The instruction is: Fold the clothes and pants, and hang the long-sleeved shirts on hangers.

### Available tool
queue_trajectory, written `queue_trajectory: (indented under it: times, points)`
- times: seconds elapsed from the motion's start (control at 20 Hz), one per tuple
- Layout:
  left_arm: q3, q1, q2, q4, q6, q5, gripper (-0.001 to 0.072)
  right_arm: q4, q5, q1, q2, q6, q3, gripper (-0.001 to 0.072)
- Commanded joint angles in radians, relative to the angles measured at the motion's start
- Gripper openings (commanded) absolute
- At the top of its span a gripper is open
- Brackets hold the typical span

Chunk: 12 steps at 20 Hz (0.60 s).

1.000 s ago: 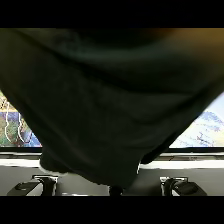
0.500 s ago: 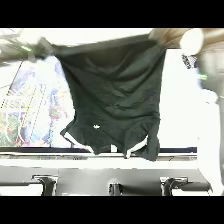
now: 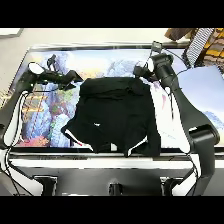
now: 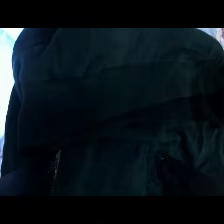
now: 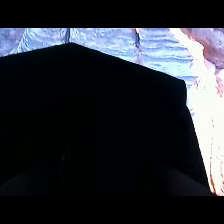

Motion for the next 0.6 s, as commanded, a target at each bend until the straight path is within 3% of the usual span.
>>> queue_trajectory:
  times: [0.0, 0.15, 0.3, 0.45, 0.55]
  points:
    - [-0.001, 0.046, 0.051, 0.008, -0.051, -0.116, 0.0678, -0.001, 0.151, -0.006, 0.108, -0.187, 0.0, 0.0509]
    - [-0.026, 0.096, 0.169, 0.144, -0.092, -0.206, 0.0678, -0.004, 0.282, -0.092, 0.275, -0.276, -0.005, 0.0509]
    - [-0.21, 0.125, 0.328, 0.18, -0.091, -0.206, 0.0679, 0.085, 0.397, -0.229, 0.454, -0.3, -0.123, 0.0509]
    - [-0.514, 0.115, 0.517, 0.174, -0.092, -0.157, 0.0678, 0.228, 0.381, -0.288, 0.675, -0.251, -0.476, 0.0509]
    - [-0.712, 0.091, 0.639, 0.165, -0.122, -0.13, 0.0678, 0.341, 0.293, -0.264, 0.834, -0.18, -0.774, 0.0509]
